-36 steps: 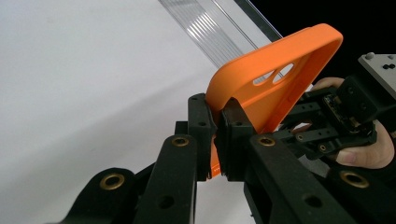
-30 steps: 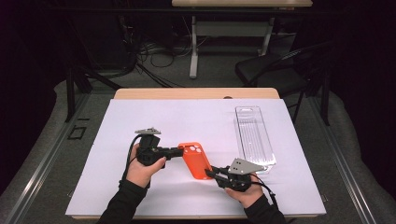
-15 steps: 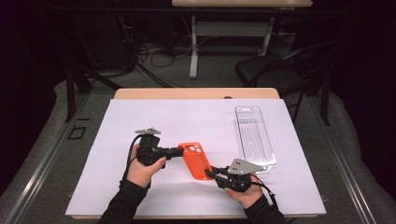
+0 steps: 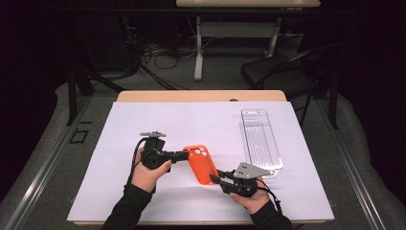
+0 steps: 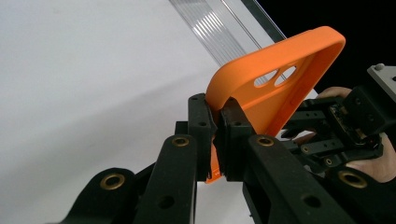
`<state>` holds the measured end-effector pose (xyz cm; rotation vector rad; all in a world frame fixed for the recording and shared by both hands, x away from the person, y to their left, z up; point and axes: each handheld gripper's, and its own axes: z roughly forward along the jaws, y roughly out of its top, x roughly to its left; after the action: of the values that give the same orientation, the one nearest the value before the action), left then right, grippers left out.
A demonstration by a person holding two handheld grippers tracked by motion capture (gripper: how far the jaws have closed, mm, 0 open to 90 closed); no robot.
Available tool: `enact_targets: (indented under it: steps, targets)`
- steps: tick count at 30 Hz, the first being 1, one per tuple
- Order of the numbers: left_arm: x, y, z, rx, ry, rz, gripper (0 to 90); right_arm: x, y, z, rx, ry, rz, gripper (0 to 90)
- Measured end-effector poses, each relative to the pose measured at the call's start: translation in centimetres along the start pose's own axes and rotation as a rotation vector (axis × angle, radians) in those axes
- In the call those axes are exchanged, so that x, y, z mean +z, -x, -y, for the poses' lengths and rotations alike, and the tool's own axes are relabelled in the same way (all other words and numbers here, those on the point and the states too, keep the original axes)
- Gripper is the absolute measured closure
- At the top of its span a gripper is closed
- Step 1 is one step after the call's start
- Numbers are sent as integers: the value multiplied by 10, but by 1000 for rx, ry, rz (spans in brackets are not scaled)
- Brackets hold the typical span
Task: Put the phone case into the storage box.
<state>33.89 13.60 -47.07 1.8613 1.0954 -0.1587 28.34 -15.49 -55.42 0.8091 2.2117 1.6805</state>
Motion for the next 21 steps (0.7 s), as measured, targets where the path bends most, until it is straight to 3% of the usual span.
enact_targets:
  steps: [10,21]
  targets:
    - [2,2,-4,-3,-14,-13,854,1,1,0,0,-6,13,622]
    - [3,6,-13,-6,-40,-55,854,-1,5,-1,-14,-4,75,524]
